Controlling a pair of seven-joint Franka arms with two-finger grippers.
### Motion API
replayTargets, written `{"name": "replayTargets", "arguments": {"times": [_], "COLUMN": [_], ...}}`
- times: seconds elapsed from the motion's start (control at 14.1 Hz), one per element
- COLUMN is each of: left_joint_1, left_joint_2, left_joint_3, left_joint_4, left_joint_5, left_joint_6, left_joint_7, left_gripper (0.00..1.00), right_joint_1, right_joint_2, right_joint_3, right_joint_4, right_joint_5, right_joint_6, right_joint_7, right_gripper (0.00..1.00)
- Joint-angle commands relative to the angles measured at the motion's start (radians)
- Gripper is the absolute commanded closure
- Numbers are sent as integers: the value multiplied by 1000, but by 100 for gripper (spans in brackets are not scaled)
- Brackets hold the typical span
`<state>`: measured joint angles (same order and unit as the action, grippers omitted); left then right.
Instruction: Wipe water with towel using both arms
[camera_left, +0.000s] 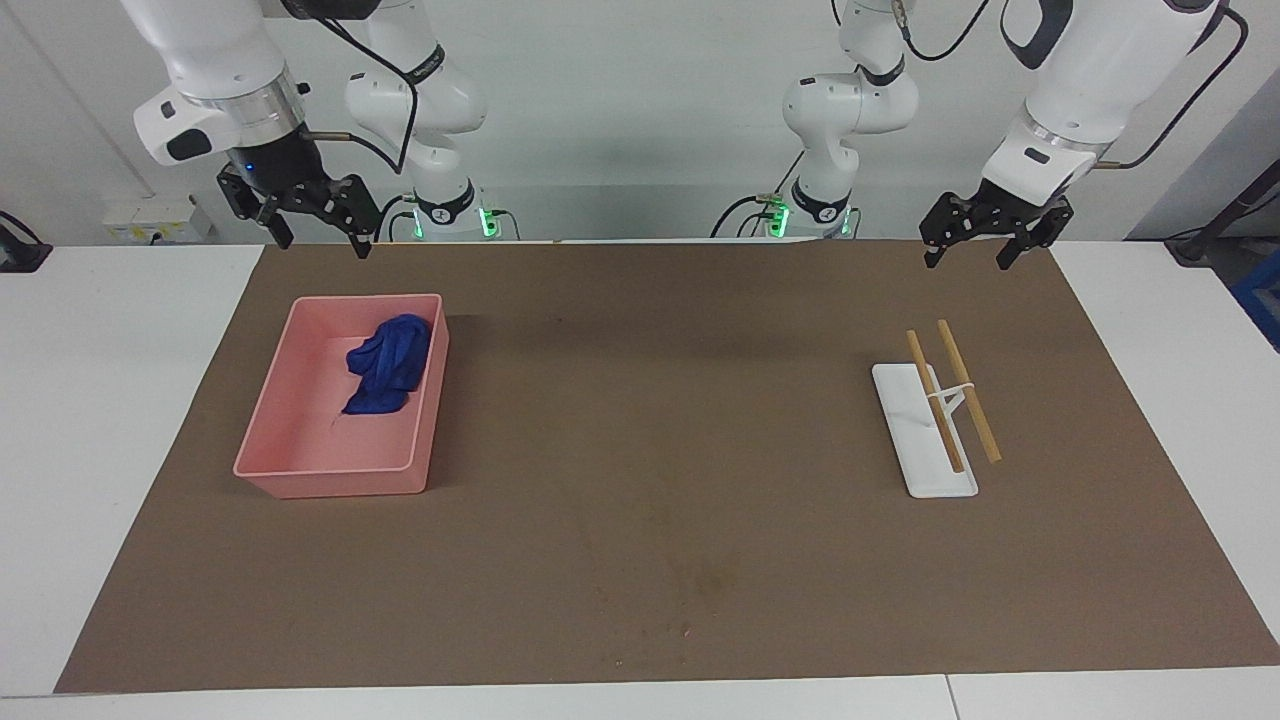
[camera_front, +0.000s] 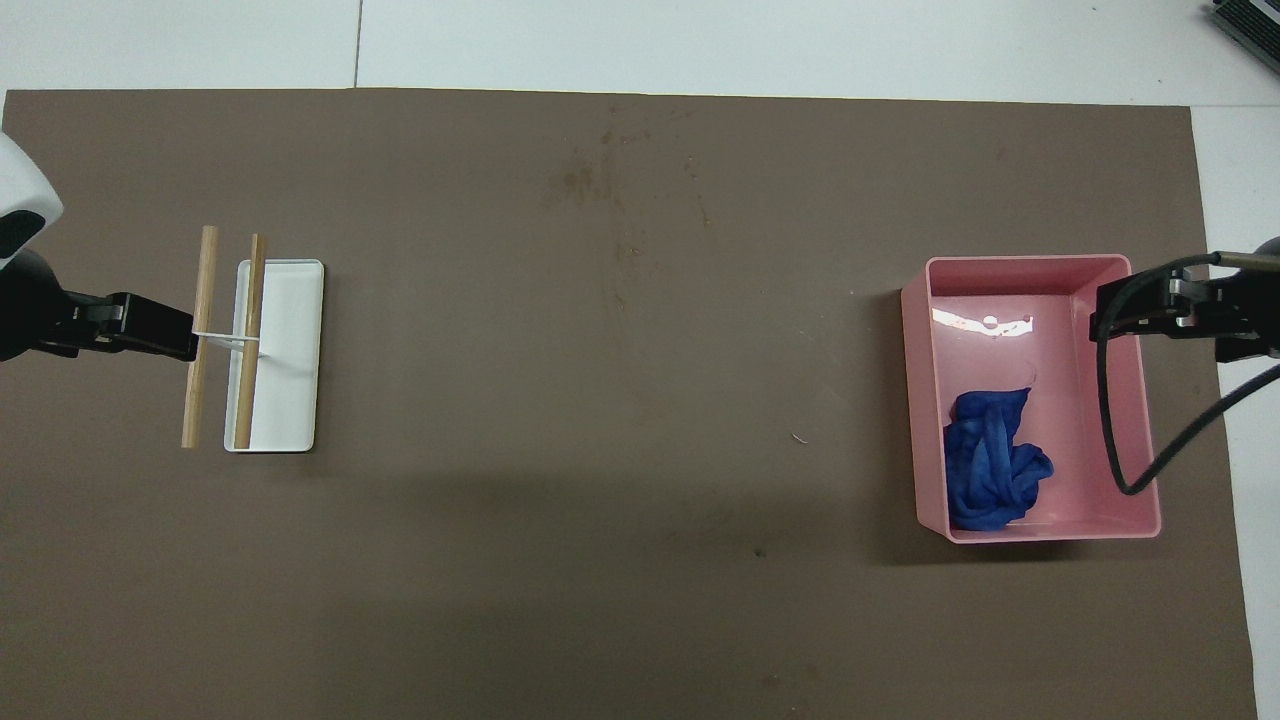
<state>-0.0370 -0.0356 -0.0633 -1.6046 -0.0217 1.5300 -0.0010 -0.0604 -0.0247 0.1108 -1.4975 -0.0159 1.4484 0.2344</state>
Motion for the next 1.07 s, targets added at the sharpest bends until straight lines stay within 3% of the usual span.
{"name": "replayTargets", "arguments": {"times": [0.0,1.0], "left_joint_1": [8,9], "left_joint_2": [-3,-1], "left_joint_3": [-3,-1], "left_joint_4": [-5,-3], "left_joint_5": [-11,14], "left_joint_6": [-2,18], "left_joint_7": [7,10], "left_gripper": [0,0], "right_joint_1": [-13,-29], "right_joint_2": [-9,-49], "right_joint_3": [6,7], "right_joint_4": [2,-76], "right_joint_5": [-16,2], "right_joint_6": [-20,-40], "right_joint_7": [-27,-60], "right_gripper": [0,0]}}
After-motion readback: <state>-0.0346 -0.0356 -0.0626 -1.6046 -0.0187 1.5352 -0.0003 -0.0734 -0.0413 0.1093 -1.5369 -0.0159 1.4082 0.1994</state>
